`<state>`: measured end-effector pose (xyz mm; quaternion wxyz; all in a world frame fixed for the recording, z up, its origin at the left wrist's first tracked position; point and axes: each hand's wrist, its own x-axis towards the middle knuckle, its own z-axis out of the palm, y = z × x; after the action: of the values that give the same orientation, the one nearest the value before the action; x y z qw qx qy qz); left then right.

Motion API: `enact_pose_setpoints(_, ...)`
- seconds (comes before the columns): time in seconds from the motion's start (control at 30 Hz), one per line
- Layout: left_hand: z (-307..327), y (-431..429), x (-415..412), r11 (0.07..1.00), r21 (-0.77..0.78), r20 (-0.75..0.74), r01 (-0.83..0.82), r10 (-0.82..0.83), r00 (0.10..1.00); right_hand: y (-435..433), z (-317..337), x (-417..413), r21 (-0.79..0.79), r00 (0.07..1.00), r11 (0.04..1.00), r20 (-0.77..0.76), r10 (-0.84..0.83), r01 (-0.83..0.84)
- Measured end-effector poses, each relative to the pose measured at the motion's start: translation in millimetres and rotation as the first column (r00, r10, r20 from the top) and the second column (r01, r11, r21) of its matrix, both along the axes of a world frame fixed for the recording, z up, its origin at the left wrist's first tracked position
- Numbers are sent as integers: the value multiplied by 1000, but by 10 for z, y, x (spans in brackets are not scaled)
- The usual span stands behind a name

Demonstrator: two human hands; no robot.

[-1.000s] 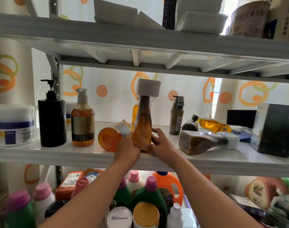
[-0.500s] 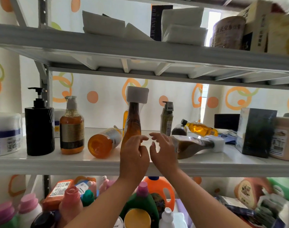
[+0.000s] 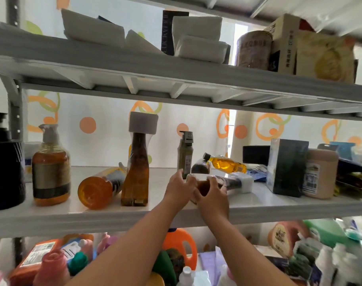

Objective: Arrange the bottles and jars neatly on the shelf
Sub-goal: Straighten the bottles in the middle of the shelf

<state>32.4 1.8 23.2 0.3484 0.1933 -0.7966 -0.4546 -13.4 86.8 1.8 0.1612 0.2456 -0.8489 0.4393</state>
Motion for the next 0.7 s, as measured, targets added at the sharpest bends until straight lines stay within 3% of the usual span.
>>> enact_pose_setpoints(0.2,-28,-105,-55,953,137,26,269,-275,961,24,-38,69,-140,998,989,-47,40,-46)
enact_pose_setpoints(0.5,-68,-230,37,997,34,68,67,-69,995,-37,-32,151,-145,989,982,-99,110,-123)
enact_pose_setpoints(0.7,-85,-307,175,997,39,97,66,-69,993,-134,-28,269,-49,994,997,-89,61,-66)
